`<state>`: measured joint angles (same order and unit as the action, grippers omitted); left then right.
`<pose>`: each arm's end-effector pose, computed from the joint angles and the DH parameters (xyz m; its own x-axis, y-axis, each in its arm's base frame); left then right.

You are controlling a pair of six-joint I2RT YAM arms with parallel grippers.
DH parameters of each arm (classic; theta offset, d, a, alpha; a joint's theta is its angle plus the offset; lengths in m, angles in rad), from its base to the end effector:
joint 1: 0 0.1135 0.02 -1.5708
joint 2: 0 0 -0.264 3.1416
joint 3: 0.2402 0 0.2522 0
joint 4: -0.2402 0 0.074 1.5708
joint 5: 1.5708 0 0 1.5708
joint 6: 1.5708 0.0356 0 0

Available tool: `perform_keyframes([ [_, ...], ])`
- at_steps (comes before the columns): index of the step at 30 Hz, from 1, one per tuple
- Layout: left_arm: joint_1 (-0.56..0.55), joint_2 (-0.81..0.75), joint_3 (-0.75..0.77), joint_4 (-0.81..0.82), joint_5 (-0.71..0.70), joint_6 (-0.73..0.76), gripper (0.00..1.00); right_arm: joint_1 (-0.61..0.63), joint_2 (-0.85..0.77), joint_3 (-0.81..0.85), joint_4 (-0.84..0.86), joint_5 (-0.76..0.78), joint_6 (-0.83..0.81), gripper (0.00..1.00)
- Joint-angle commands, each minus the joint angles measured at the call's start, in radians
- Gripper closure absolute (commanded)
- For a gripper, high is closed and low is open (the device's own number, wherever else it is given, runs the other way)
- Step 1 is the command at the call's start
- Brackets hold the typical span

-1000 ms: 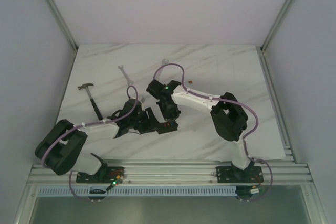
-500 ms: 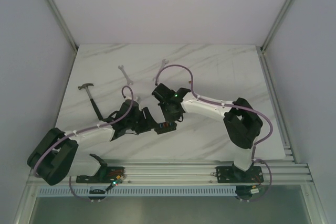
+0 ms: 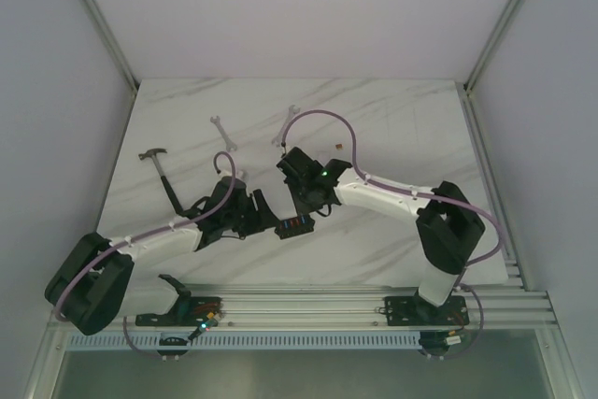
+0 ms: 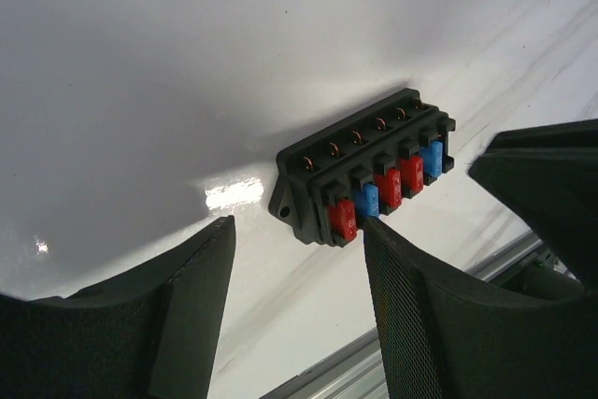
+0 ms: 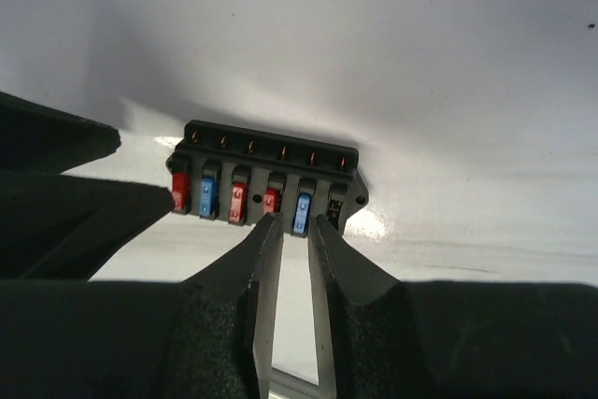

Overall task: Snap on the fuse box
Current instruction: Install the fuse at the fuse box base.

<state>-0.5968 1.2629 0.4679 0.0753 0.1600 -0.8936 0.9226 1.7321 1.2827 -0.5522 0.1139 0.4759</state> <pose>0.1924 -0.1376 0.1603 -0.8513 -0.3518 -0.3894 -0.0151 0.7582 -0.6519 0.2254 0.2910 0.2296 -0.7980 -0.2997 -0.5229 -0.4381 0.8842 0.1618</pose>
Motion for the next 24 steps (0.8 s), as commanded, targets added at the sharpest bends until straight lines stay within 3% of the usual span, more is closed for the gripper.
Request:
perform_keyframes([
  [1, 0.002, 0.009, 0.037, -0.026, 0.007, 0.027, 0.34, -0.002, 0.059, -0.020, 0.030, -0.002, 0.024, 0.77],
  [18, 0.001, 0.083, 0.058, -0.026, 0.045, 0.052, 0.35, -0.004, 0.194, 0.043, -0.089, 0.015, 0.055, 0.99],
  [24, 0.002, 0.105, 0.057, -0.026, 0.044, 0.055, 0.35, 0.005, 0.278, 0.043, -0.156, 0.006, 0.046, 1.00],
])
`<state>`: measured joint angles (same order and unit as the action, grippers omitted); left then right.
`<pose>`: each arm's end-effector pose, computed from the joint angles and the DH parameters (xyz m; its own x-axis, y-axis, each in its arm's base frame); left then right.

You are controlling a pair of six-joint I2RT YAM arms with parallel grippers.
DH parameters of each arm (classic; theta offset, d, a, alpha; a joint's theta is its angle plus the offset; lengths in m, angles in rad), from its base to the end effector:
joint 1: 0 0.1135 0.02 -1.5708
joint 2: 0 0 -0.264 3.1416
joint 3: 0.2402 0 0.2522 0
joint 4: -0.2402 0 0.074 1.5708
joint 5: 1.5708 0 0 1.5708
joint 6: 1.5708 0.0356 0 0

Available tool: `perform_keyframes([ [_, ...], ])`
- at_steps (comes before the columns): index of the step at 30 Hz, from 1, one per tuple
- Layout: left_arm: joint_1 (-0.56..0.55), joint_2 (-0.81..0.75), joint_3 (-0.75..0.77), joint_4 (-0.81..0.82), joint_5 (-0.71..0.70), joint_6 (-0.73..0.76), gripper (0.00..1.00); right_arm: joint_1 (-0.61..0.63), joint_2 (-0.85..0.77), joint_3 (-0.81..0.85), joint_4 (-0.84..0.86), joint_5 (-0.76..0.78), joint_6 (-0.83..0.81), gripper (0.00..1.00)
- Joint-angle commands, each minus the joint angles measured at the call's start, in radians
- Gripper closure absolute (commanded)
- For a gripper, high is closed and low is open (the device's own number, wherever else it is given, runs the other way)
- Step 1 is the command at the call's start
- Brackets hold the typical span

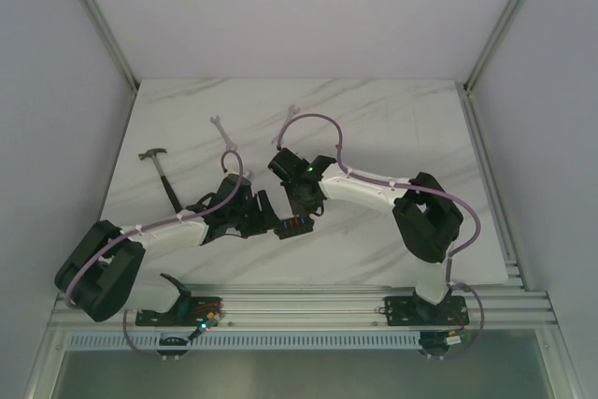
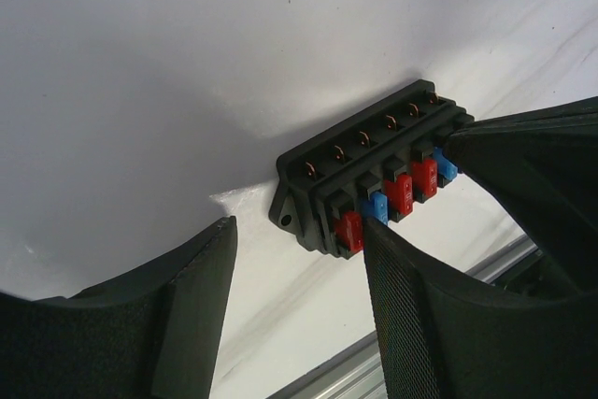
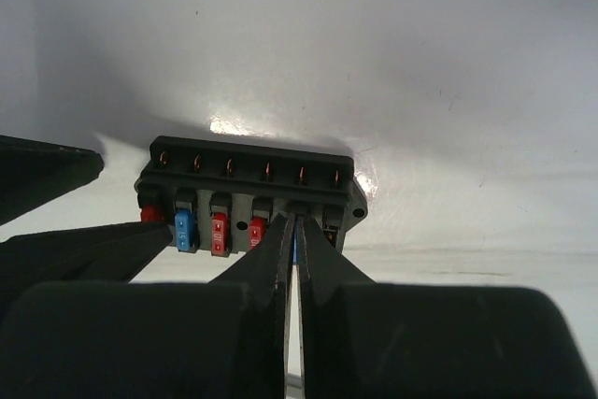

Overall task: Snap on the fuse box
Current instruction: Install the fuse at the fuse box base.

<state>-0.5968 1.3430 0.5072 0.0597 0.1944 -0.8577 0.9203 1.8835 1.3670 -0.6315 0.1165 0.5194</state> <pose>0.2003 -0.1444 0.1529 -0.8823 -0.2977 -0.3645 -0.0029 0.7780 -0.6283 0.2387 0.3068 0.1962 -0.8574 -0.3126 -0.4088 -0.3869 0.9153 0.1116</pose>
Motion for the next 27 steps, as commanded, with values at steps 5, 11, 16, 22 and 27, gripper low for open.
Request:
perform_keyframes([
  [5, 0.002, 0.039, 0.009, -0.008, 0.007, 0.017, 0.35, 0.009, 0.213, -0.075, -0.099, -0.005, 0.004, 1.00],
  [11, 0.002, 0.043, -0.002, -0.003, -0.001, 0.015, 0.35, 0.018, 0.341, -0.109, -0.031, -0.037, 0.003, 1.00],
  [16, 0.001, 0.031, -0.012, -0.005, -0.014, 0.015, 0.36, 0.037, 0.311, -0.088, 0.008, -0.035, -0.008, 1.00],
  [22, 0.003, -0.016, -0.011, -0.006, -0.028, 0.012, 0.35, 0.034, 0.036, -0.016, 0.017, 0.051, -0.052, 0.89],
  [27, 0.005, -0.073, 0.005, -0.016, -0.063, 0.015, 0.34, 0.006, -0.102, 0.018, 0.042, 0.156, -0.080, 0.74],
])
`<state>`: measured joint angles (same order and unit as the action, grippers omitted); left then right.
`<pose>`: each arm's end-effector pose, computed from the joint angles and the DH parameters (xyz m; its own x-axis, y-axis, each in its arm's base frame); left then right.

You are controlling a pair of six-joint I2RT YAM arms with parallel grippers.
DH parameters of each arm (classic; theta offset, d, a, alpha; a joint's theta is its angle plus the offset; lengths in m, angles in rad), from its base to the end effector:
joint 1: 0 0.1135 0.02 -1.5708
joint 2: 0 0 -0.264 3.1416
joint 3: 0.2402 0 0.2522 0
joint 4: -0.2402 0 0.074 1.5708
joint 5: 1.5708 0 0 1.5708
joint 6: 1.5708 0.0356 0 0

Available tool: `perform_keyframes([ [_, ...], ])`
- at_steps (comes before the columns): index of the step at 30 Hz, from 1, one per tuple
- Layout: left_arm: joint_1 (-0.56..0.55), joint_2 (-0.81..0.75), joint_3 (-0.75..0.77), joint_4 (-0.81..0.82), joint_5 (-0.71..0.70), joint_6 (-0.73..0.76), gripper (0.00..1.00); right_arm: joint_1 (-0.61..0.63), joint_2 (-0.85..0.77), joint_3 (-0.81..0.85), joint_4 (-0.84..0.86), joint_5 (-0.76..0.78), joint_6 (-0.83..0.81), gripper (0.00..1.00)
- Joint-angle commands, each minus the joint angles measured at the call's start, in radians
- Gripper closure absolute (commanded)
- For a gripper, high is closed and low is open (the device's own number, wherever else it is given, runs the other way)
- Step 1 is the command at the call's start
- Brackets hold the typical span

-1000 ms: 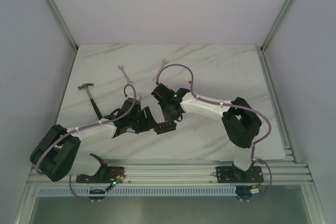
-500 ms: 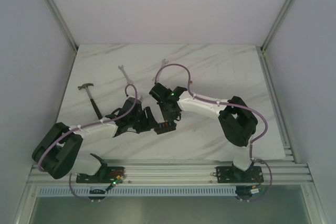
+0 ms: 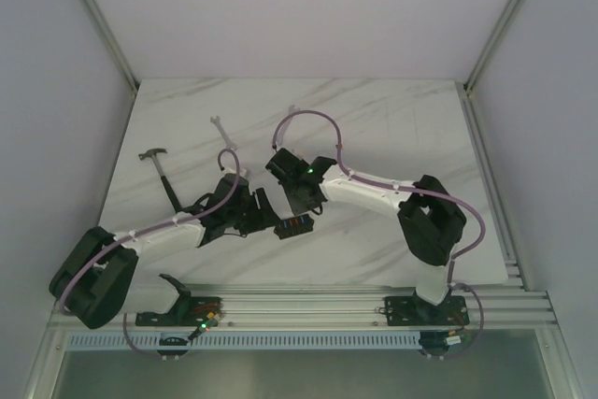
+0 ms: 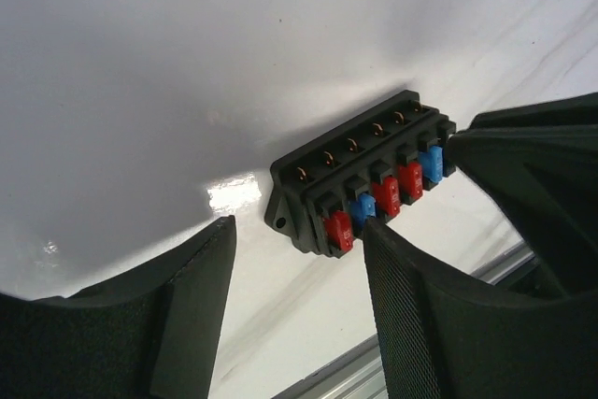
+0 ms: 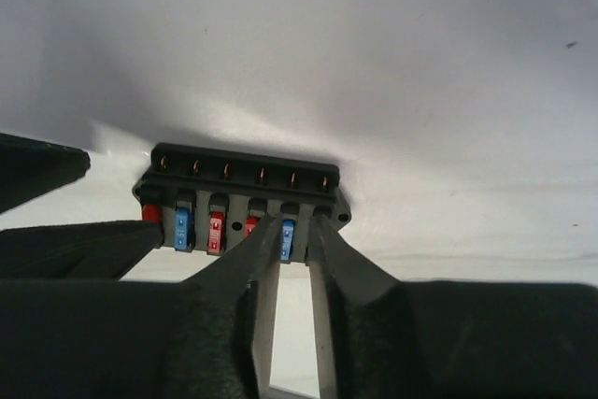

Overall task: Snap on the fuse box
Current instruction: Install the fuse at the fuse box base.

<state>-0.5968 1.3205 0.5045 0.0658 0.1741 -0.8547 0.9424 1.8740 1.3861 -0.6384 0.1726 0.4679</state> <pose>0.2000 -0.1433 0.1576 -0.8668 -0.3093 -0.3911 0.0067 0.7771 -0.6294 0.2343 0.3121 0.2052 -0.8135 -0.3637 -0.4537 -0.4332 0.8996 0.0555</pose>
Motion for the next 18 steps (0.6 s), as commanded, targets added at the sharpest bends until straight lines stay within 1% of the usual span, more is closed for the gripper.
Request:
perform_keyframes([
  [1, 0.007, -0.061, 0.010, -0.024, -0.053, 0.014, 0.33, -0.028, -0.111, -0.006, 0.064, 0.123, -0.036, 0.72],
  [3, 0.013, -0.077, 0.016, -0.033, -0.074, 0.023, 0.29, -0.062, -0.135, -0.026, 0.095, 0.168, -0.059, 0.66],
  [7, 0.040, -0.090, 0.032, -0.044, -0.105, 0.047, 0.21, -0.170, -0.139, -0.075, 0.183, 0.208, -0.109, 0.58],
  [8, 0.050, -0.092, 0.036, -0.046, -0.111, 0.053, 0.19, -0.197, -0.134, -0.085, 0.208, 0.220, -0.120, 0.53],
  [9, 0.058, -0.092, 0.039, -0.047, -0.115, 0.057, 0.17, -0.220, -0.131, -0.101, 0.246, 0.231, -0.133, 0.50],
  [12, 0.089, -0.090, 0.050, -0.050, -0.136, 0.072, 0.09, -0.300, -0.102, -0.120, 0.366, 0.218, -0.170, 0.49],
  [16, 0.126, -0.090, 0.054, -0.049, -0.143, 0.083, 0.01, -0.384, -0.001, -0.072, 0.446, 0.210, -0.193, 0.49],
  [18, 0.143, -0.090, 0.051, -0.049, -0.140, 0.087, 0.00, -0.421, 0.052, -0.033, 0.474, 0.189, -0.211, 0.49],
])
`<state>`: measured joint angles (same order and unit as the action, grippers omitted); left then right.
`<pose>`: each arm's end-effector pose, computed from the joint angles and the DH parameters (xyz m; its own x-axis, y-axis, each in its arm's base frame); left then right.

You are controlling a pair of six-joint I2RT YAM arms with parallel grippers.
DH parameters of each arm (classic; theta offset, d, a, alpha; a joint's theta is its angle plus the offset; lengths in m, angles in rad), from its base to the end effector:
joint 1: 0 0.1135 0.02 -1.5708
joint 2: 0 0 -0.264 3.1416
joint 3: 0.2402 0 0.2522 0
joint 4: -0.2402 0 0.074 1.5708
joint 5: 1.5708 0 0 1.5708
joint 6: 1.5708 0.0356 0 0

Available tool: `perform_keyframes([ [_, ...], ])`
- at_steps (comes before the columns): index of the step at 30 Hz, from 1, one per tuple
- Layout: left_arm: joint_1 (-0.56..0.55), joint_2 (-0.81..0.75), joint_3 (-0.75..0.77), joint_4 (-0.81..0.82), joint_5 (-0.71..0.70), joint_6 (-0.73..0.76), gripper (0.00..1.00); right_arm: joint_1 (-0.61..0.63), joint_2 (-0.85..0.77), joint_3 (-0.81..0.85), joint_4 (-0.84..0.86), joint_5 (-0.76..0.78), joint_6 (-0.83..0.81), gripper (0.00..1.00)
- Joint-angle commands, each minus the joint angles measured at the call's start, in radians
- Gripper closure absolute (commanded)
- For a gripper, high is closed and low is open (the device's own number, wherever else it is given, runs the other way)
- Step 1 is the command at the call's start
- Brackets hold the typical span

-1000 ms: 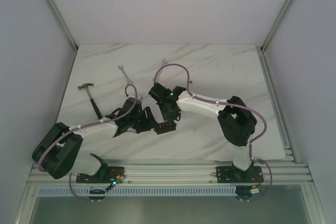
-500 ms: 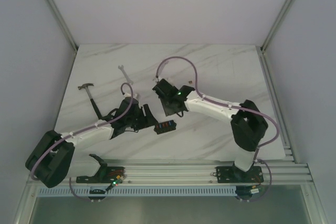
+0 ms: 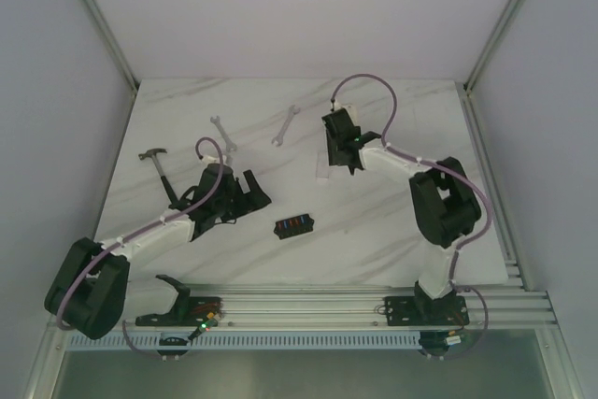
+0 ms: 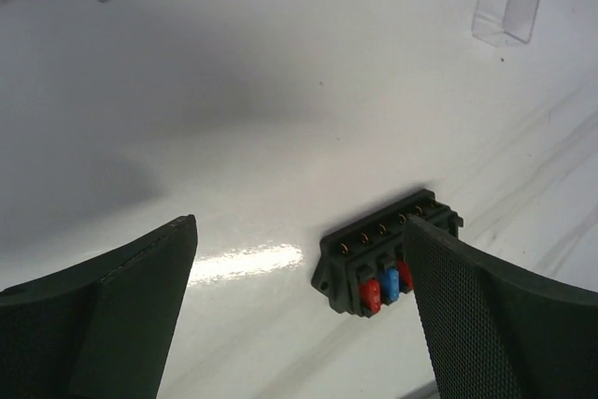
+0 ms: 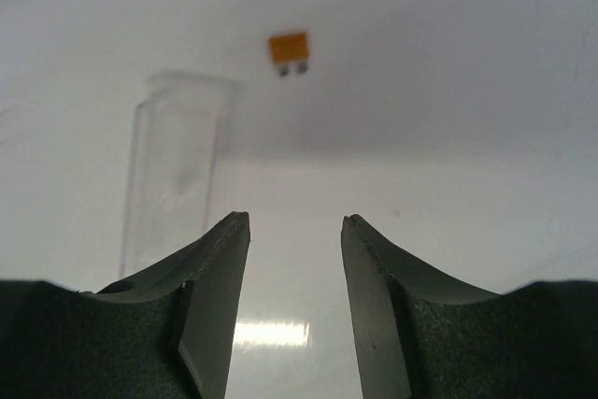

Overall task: Snap on the fuse box
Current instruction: Install the fuse at the fuse box base, then pick up the fuse from the center of the board.

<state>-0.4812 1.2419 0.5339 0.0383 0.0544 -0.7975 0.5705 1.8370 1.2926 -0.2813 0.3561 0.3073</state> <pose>0.2169 -0.1154 0.1816 -0.7421 -0.4186 -0.5235 -0.0445 0.8101 -0.5846 0.3458 0.2071 0.2137 -0.6826 -0.1011 -0.7238 -0.1057 0.9936 -0.0391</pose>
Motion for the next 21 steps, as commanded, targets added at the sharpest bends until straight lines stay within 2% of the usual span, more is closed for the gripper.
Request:
perform_keyframes([
  [1, 0.032, -0.012, 0.020, -0.022, -0.017, 0.033, 0.00, -0.061, 0.119, 0.081, 0.125, -0.003, -0.058, 0.49],
  [9, 0.060, -0.028, 0.009, -0.033, -0.003, 0.036, 0.00, -0.112, 0.290, 0.230, 0.152, -0.067, -0.118, 0.51],
  [21, 0.067, -0.027, 0.010, -0.039, 0.014, 0.037, 0.00, -0.130, 0.377, 0.292, 0.123, -0.102, -0.140, 0.59],
])
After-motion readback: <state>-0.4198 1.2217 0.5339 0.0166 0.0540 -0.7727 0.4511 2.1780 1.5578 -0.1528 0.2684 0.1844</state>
